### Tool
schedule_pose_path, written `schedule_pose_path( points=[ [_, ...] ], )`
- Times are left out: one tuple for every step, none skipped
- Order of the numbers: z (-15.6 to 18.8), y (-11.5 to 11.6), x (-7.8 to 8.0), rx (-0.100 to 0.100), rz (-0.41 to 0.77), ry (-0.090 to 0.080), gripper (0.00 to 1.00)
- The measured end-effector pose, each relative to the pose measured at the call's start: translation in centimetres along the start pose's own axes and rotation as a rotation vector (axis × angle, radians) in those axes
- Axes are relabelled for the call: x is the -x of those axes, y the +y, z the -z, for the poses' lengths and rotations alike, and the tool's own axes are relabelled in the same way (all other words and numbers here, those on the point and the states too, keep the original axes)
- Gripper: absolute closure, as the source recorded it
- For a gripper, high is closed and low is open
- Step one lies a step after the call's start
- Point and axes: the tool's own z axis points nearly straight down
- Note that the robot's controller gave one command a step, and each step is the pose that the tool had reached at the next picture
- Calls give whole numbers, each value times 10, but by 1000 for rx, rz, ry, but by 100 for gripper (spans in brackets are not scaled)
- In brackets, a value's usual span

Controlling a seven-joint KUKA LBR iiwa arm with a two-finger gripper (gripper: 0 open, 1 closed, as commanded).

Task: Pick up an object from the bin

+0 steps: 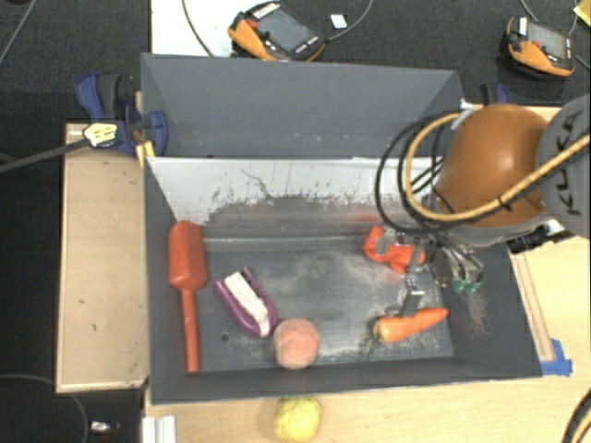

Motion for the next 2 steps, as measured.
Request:
schedule_pose_path(
  points=[
    [4, 0, 2, 0, 1, -8, 0],
    [-122, -90, -20, -1, 138, -4, 0]
  ],
)
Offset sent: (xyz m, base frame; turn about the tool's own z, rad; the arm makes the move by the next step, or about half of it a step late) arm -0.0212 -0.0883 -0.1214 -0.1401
